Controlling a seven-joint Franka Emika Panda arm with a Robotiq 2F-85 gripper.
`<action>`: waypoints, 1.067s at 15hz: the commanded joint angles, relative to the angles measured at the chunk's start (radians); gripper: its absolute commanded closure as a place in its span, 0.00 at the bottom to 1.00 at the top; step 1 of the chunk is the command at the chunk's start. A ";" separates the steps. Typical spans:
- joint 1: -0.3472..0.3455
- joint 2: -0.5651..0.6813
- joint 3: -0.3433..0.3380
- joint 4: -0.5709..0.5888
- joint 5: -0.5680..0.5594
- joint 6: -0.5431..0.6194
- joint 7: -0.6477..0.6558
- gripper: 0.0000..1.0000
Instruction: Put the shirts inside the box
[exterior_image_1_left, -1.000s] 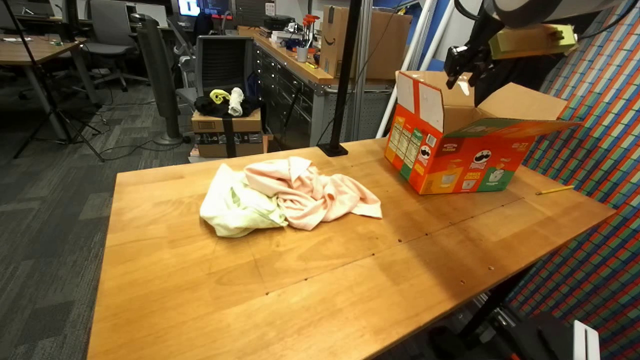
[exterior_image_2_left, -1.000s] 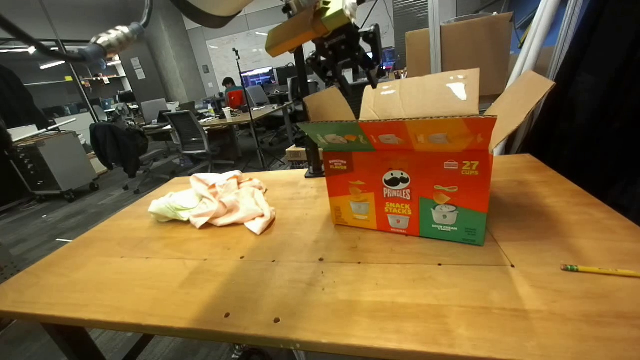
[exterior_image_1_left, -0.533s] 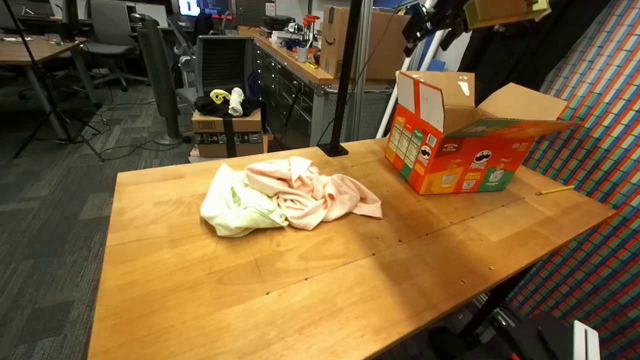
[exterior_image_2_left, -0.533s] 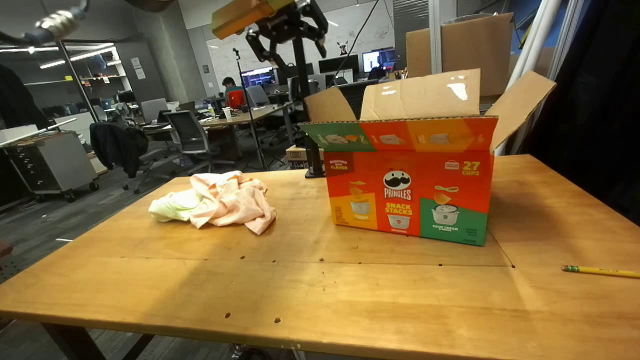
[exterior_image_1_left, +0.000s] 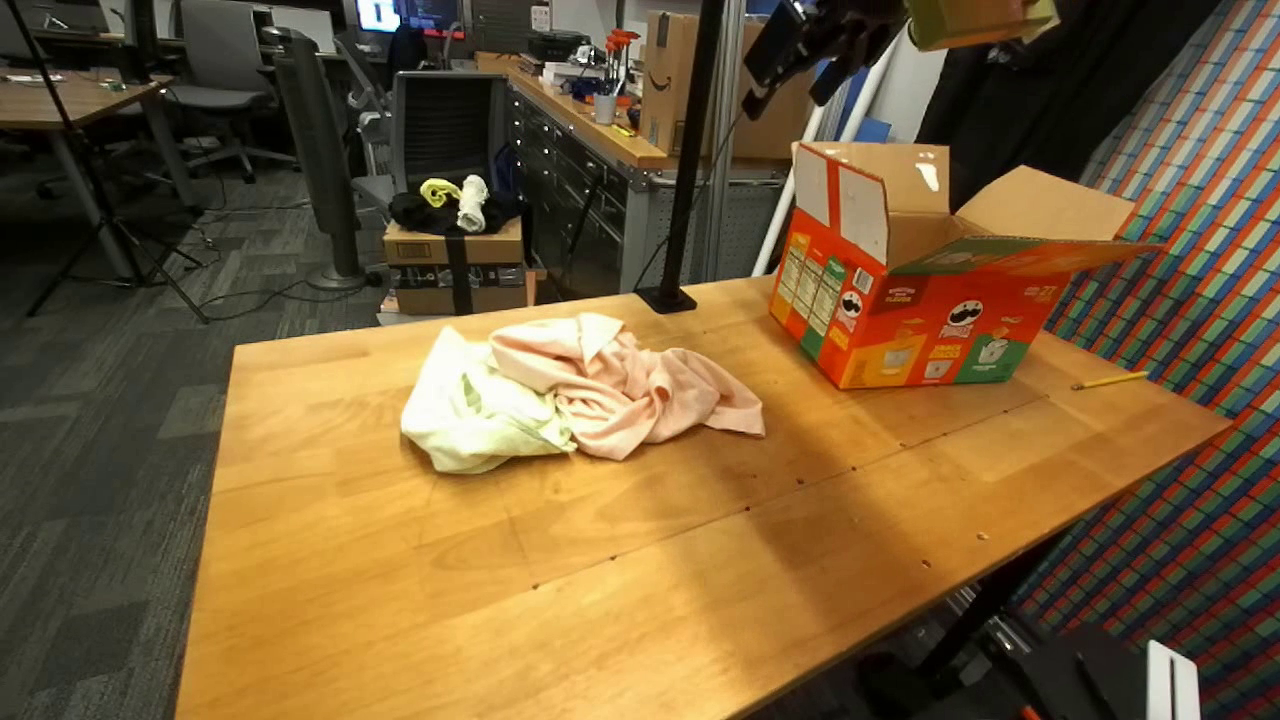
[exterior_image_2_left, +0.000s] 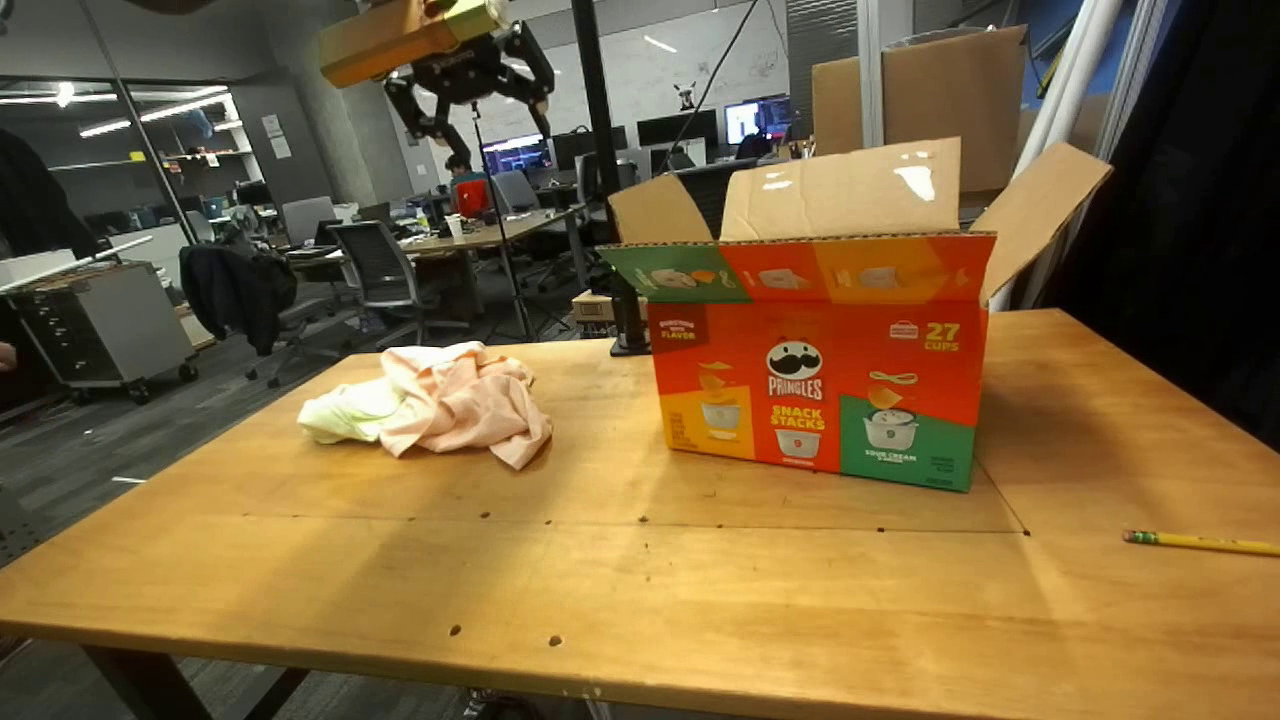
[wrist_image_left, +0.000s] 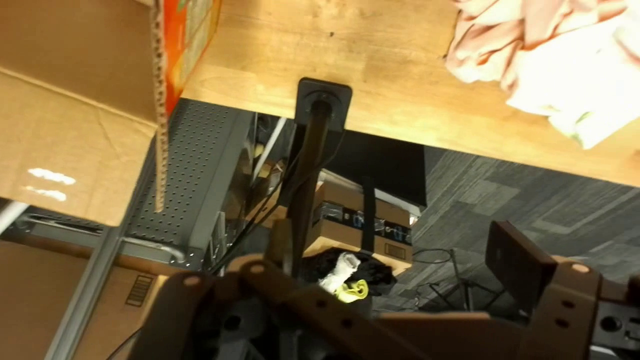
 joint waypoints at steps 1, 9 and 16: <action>0.072 -0.028 -0.019 -0.066 0.097 -0.008 -0.130 0.00; 0.166 0.023 -0.019 -0.139 0.198 0.004 -0.298 0.00; 0.216 0.138 0.008 -0.164 0.281 0.017 -0.414 0.00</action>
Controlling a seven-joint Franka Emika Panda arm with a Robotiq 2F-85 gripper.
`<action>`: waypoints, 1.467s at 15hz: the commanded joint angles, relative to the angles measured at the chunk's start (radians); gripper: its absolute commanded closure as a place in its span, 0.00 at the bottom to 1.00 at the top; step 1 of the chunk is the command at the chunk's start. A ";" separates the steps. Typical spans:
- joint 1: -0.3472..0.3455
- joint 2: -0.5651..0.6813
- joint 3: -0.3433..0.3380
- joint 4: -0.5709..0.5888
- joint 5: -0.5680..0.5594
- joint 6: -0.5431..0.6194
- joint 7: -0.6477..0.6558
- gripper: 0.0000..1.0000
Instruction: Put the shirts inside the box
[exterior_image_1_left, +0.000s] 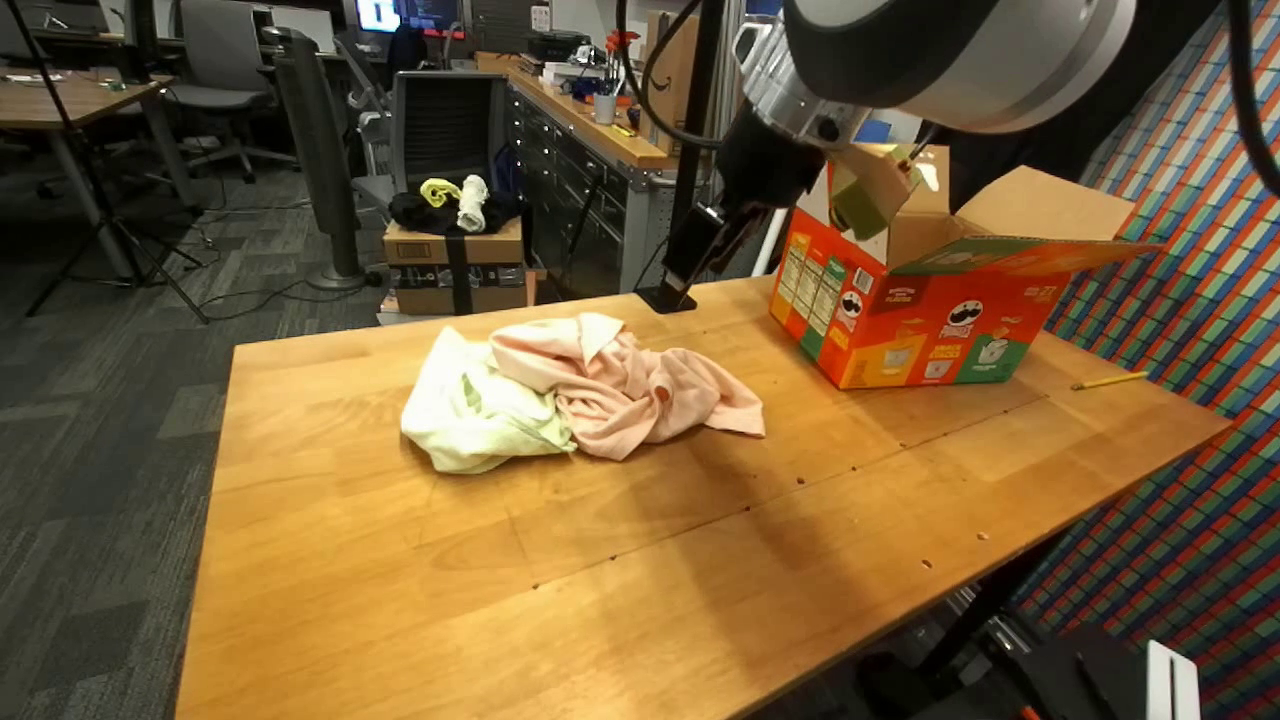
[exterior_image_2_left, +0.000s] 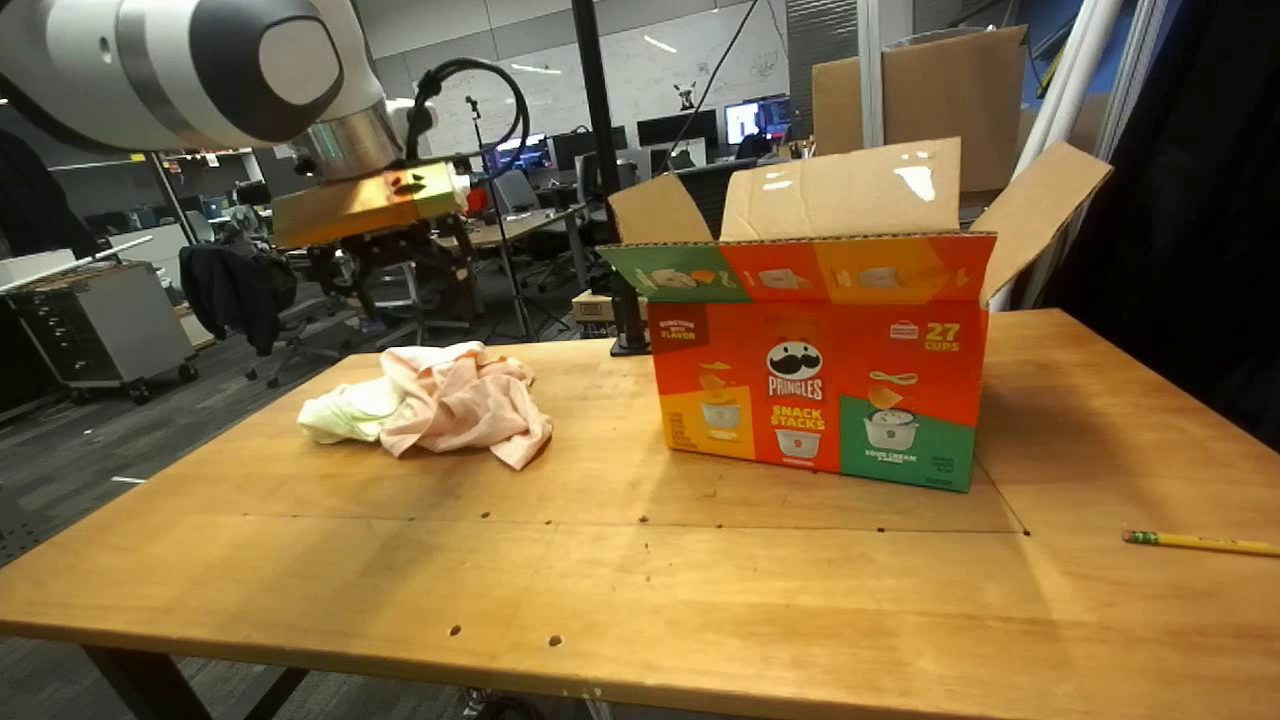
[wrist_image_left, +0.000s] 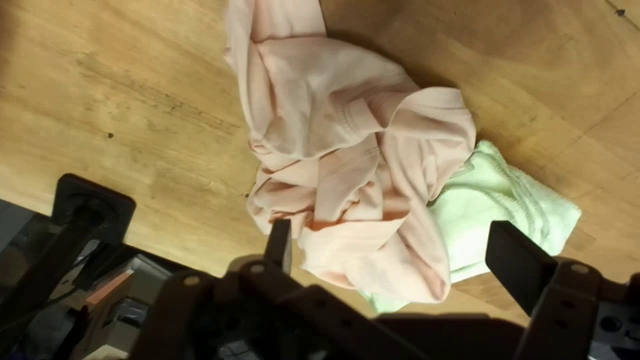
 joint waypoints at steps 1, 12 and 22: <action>0.028 0.053 0.014 -0.002 0.068 0.022 -0.089 0.00; -0.007 0.247 0.093 0.070 0.108 0.091 -0.196 0.00; -0.088 0.428 0.201 0.180 0.009 0.159 -0.169 0.00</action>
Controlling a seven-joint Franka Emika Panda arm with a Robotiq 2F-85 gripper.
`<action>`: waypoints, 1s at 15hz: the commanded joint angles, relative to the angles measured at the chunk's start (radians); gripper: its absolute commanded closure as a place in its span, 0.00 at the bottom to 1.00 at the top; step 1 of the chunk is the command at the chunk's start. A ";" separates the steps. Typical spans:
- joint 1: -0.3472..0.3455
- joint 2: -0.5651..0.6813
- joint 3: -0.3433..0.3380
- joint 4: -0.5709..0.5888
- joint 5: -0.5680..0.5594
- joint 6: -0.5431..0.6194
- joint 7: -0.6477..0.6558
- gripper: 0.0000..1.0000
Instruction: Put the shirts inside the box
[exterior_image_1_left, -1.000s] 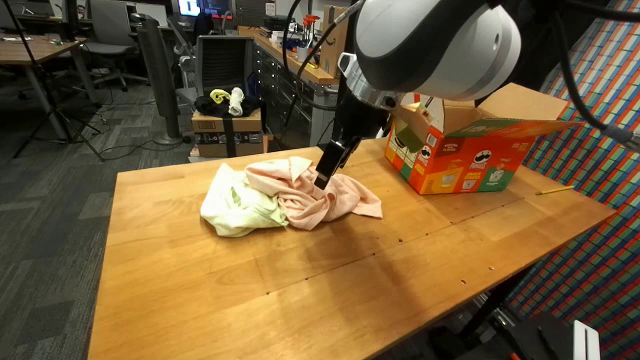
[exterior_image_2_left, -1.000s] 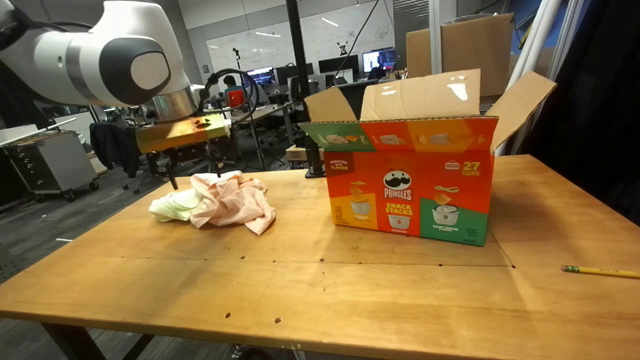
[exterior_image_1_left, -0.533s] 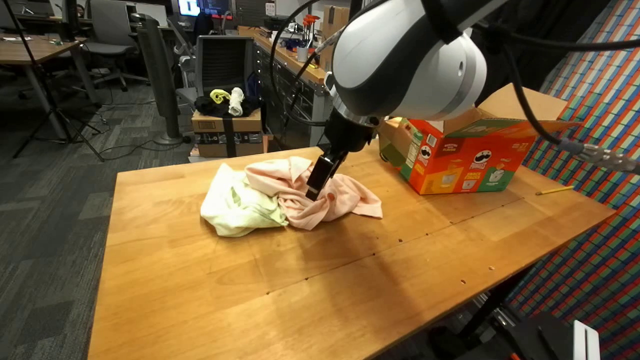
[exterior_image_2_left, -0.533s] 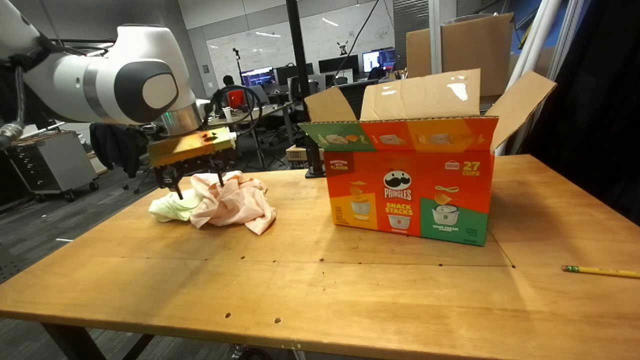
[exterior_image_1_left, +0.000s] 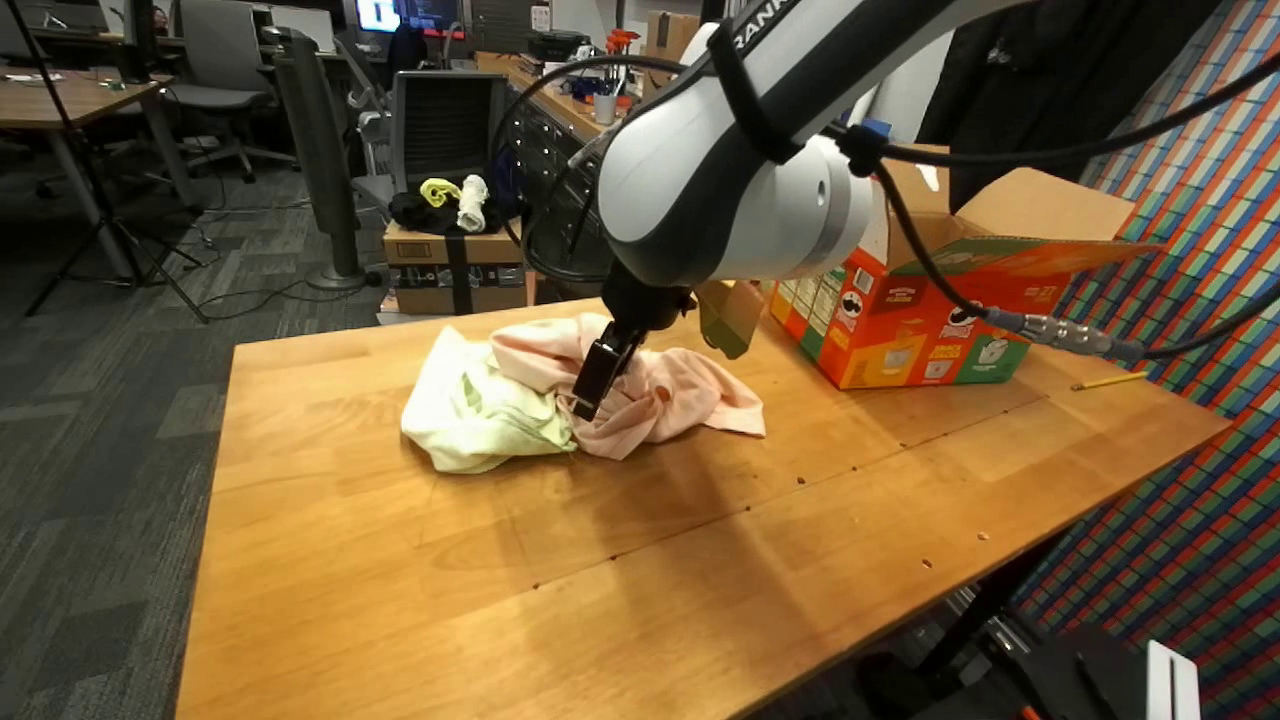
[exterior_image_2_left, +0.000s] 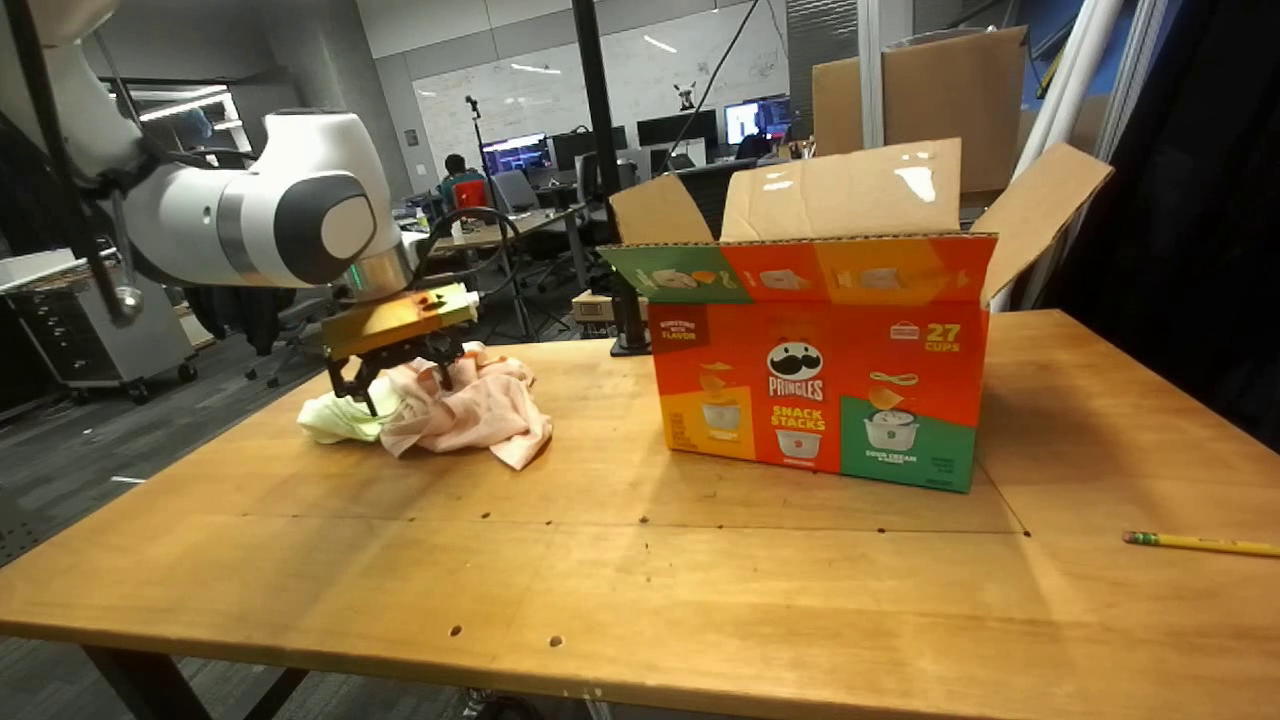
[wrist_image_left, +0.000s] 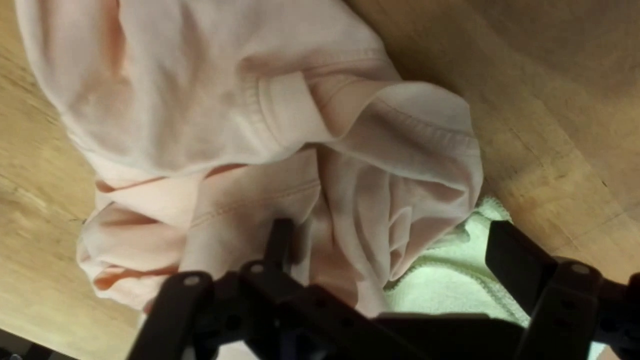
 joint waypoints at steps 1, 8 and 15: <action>-0.048 0.041 0.042 0.039 -0.055 0.022 0.004 0.00; -0.091 0.037 0.048 0.030 -0.112 0.029 0.019 0.32; -0.127 0.029 0.031 0.022 -0.143 0.037 0.036 0.87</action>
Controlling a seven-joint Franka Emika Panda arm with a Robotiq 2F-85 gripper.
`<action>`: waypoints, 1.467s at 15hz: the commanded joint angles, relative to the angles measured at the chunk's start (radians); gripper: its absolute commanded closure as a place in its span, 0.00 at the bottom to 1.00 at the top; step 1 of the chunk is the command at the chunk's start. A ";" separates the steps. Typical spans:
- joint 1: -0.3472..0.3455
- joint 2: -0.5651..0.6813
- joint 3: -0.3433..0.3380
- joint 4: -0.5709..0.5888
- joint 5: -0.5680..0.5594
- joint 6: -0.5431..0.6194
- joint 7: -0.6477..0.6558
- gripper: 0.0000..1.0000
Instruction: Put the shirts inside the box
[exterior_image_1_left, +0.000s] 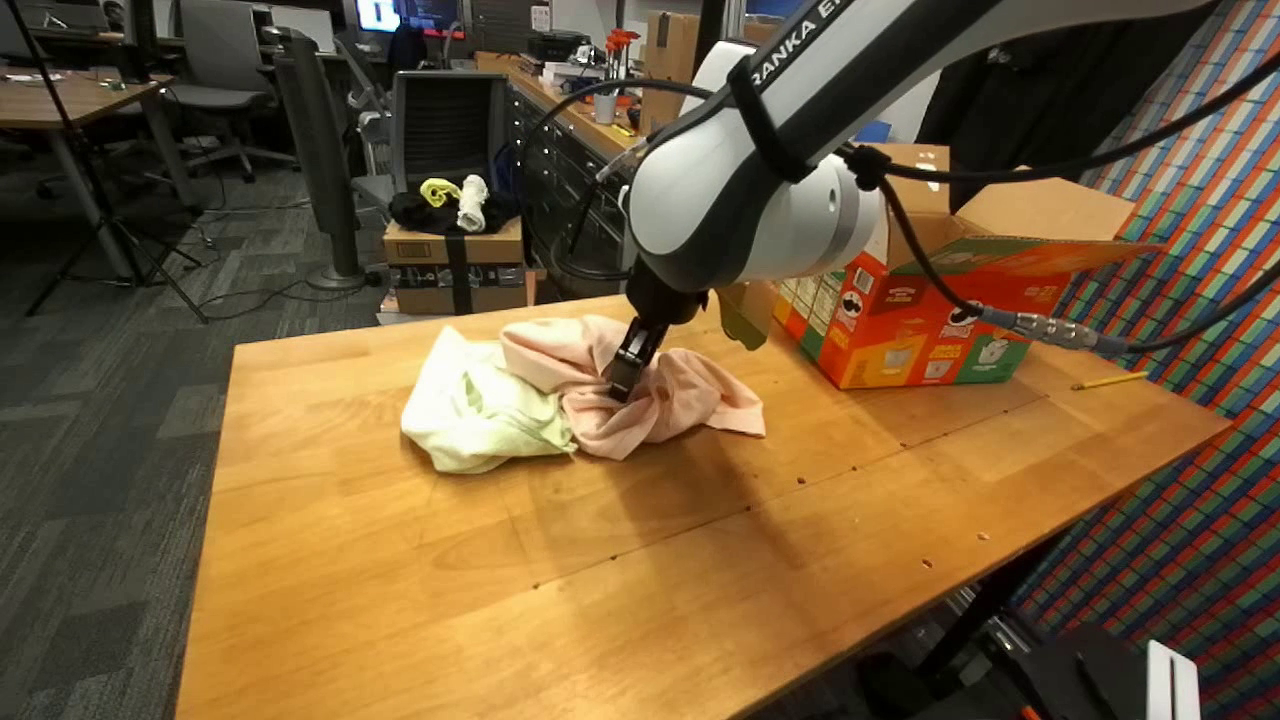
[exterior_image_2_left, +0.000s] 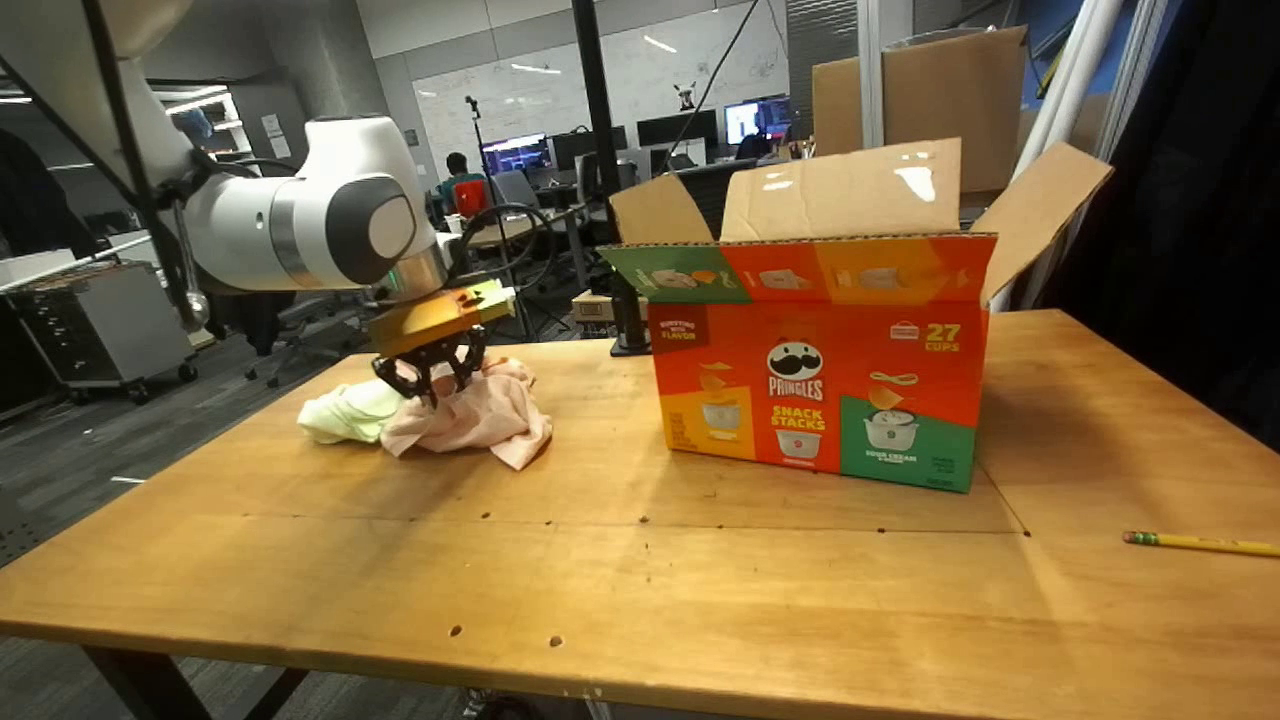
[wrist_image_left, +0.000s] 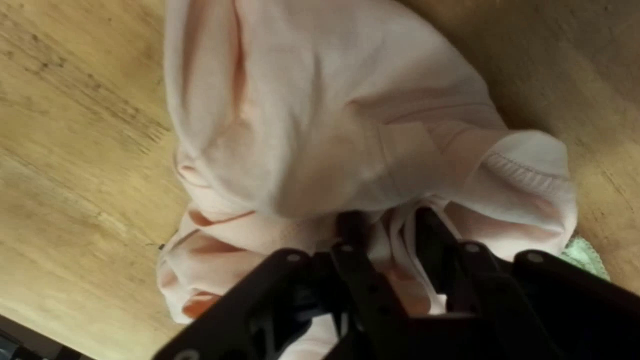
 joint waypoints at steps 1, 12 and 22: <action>-0.026 -0.010 -0.004 -0.003 -0.043 0.028 0.041 0.95; -0.060 -0.038 -0.037 0.001 -0.106 0.022 0.118 0.98; -0.032 -0.229 -0.041 0.038 -0.126 -0.007 0.204 0.99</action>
